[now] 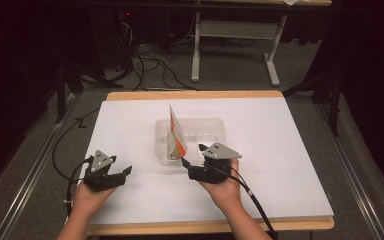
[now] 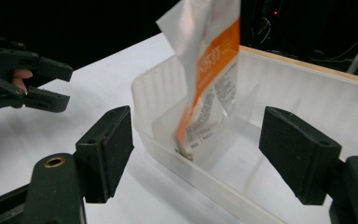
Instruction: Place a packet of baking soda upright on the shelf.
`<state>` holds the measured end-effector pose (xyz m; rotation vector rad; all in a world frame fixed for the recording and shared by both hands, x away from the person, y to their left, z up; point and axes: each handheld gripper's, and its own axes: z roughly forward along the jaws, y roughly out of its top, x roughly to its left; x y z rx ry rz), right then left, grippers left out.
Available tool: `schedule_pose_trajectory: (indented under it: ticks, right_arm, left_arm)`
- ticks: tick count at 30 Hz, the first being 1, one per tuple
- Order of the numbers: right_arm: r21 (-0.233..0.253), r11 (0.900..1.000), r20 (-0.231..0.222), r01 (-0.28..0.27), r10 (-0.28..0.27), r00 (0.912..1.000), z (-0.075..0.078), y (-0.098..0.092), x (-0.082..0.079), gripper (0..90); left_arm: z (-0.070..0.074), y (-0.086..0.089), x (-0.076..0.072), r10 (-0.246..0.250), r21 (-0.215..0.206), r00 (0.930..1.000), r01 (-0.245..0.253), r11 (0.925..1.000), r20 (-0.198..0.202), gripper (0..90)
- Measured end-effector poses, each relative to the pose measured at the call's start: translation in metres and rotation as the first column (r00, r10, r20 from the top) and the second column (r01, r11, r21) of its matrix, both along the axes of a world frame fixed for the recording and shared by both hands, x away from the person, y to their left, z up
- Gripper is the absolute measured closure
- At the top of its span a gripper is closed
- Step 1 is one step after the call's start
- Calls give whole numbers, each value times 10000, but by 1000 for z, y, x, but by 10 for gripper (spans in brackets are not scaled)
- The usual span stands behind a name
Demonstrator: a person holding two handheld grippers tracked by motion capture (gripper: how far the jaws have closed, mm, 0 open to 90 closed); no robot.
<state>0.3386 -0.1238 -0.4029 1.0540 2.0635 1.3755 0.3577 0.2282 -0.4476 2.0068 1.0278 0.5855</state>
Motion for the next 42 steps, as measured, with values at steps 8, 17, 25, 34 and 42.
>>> schedule_pose_trajectory:
  ticks: [8, 17, 25, 34, 42]
  right_arm:
    - [-7, 9978, 48, 668, -668, 9978, 3, -52, -13, 274]
    - [-436, 9805, 232, 1915, -1907, 9814, -1, -122, -25, 311]
    - [-796, 9412, 214, 3285, -3278, 9445, -13, -190, -43, 314]
    - [-1024, 9330, -898, 3450, -3541, 9309, -32, -207, -39, 310]
    - [-1379, 9486, -914, 2849, -2986, 9500, -33, -192, -37, 308]
  left_arm:
    - [0, 1, -1, 26, 40, 10000, -26, 10000, -3, 310]
    - [-1, 1, -1, 61, 56, 10000, -61, 10000, -64, 310]
    - [-4, -1, -1, 87, 199, 9999, -85, 9998, -100, 310]
    - [-7, -11, -1, -108, 555, 9998, 118, 9984, -186, 310]
    - [-8, -12, -2, -176, 634, 9996, 189, 9978, -208, 307]
